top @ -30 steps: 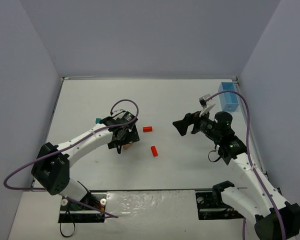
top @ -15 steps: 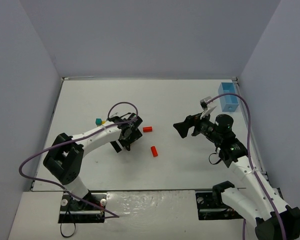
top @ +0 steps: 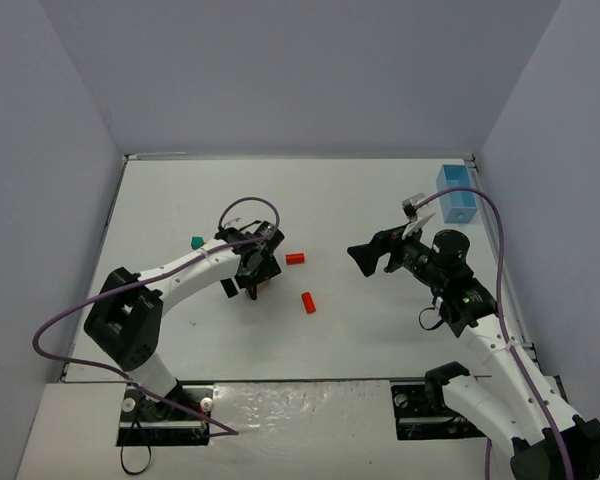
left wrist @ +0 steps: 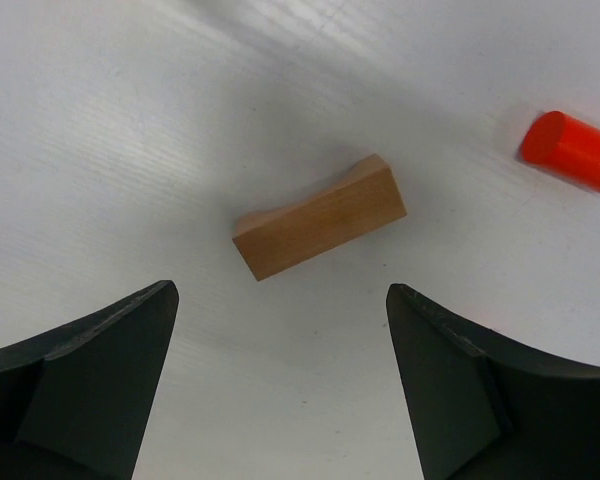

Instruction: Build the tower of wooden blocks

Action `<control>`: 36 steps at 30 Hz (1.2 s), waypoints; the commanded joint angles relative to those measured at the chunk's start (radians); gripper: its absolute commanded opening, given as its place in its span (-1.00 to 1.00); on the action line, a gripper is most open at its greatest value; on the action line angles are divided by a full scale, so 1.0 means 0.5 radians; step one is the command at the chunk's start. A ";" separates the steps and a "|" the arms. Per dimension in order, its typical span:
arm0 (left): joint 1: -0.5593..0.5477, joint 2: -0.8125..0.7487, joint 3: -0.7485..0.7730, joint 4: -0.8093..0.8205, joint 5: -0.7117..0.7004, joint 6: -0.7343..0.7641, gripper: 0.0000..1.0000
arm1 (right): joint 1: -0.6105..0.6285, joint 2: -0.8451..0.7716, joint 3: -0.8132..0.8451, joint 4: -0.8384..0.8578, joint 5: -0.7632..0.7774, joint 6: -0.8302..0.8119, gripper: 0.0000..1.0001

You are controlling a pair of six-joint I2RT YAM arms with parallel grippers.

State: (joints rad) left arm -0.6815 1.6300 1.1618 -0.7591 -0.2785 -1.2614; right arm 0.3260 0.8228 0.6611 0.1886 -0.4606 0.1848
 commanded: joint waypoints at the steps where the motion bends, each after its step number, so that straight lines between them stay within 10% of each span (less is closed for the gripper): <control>1: 0.032 -0.146 0.254 -0.095 -0.123 0.743 0.61 | -0.011 -0.050 0.000 0.123 -0.030 0.001 1.00; 8: 0.035 -0.126 0.443 -0.089 0.101 1.751 0.21 | -0.011 -0.023 0.003 0.123 -0.036 -0.001 1.00; 14: 0.041 -0.027 0.508 -0.102 0.309 2.053 0.12 | -0.011 -0.034 0.000 0.123 -0.030 -0.005 1.00; 24: 0.025 -0.097 0.274 -0.105 0.005 0.432 0.94 | -0.012 0.015 0.008 0.123 -0.051 0.005 1.00; 36: 0.027 -0.079 0.138 -0.100 -0.105 -0.395 0.94 | -0.011 -0.072 -0.001 0.126 -0.054 0.021 1.00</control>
State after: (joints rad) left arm -0.6666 1.6249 1.2244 -0.8068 -0.2925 -1.2835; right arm 0.3260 0.8021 0.6518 0.1885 -0.4683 0.1853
